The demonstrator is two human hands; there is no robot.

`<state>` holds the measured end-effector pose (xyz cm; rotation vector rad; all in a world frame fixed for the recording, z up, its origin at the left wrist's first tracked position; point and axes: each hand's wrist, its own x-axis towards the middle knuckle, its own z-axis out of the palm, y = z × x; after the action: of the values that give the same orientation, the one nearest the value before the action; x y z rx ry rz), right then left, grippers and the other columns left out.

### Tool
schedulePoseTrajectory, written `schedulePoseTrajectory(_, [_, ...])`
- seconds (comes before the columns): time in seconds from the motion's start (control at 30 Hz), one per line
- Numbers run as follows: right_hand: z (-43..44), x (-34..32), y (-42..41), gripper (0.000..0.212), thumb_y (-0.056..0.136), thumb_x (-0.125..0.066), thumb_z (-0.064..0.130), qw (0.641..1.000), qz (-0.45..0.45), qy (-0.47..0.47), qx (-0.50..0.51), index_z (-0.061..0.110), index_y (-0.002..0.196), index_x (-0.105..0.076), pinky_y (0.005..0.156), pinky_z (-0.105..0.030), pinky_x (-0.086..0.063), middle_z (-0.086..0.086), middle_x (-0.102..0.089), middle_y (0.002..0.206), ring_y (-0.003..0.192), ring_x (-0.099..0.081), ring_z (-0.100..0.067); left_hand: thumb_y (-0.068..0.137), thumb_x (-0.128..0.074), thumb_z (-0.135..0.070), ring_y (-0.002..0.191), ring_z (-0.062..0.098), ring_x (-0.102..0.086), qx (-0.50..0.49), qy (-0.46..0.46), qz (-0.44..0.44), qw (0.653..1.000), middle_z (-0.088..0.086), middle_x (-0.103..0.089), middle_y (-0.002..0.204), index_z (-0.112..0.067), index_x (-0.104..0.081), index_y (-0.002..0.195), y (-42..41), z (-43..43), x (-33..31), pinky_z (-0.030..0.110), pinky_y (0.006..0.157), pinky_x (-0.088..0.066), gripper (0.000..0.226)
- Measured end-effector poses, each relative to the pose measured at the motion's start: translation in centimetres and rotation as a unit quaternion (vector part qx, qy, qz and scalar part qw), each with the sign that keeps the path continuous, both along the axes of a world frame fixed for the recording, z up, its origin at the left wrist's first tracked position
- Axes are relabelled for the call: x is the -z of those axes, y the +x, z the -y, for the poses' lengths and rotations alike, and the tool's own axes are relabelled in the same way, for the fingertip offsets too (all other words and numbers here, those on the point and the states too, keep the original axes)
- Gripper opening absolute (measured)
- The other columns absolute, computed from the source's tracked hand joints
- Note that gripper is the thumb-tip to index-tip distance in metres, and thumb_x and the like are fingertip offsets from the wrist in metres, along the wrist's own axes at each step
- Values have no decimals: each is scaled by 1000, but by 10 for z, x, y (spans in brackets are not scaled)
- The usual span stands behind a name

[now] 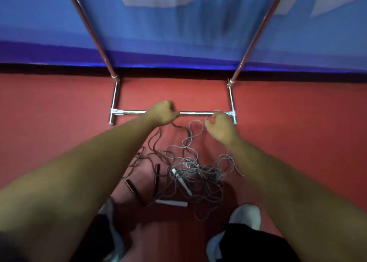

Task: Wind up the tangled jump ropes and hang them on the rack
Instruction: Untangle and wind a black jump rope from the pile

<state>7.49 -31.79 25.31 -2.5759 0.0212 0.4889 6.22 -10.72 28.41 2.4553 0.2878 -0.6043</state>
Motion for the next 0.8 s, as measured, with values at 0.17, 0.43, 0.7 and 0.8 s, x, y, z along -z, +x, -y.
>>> schedulePoseTrajectory(0.17, [-9, 82, -31, 33, 89, -59, 23, 997, -67, -21, -17, -3, 109, -64, 89, -39, -48, -26, -65, 111, 106, -62, -40, 95, -59, -27, 109, 33, -62, 10, 5, -73, 997, 18, -69, 114, -7, -69, 109, -39, -8, 93, 33, 89, -47, 27])
schedulePoseTrajectory(0.43, [-34, 175, -69, 36, 84, -63, 19, 985, -149, -22, -86, -2, 113, -63, 93, -40, -48, -22, -66, 115, 109, -61, -38, 91, -56, -25, 112, 30, -59, 77, -31, -99, 992, 8, -70, 111, -4, -68, 122, -76, -3, 201, 13, 87, -33, 39])
schedulePoseTrajectory(0.7, [-49, 224, -80, 31, 80, -61, 20, 977, -189, -20, -103, 2, 105, -61, 91, -39, -50, -21, -59, 117, 110, -58, -36, 81, -57, -26, 85, 35, -67, -55, -29, -94, 994, 20, -65, 95, -12, -57, 109, -93, -20, 281, 36, 78, -57, 32])
schedulePoseTrajectory(0.8, [-49, 231, -82, 33, 78, -64, 23, 976, -193, -13, -102, 3, 104, -61, 89, -38, -50, -19, -60, 117, 109, -58, -35, 89, -55, -14, 84, 31, -65, -44, -28, -89, 995, 14, -65, 93, -6, -56, 121, -95, -19, 282, 40, 79, -54, 33])
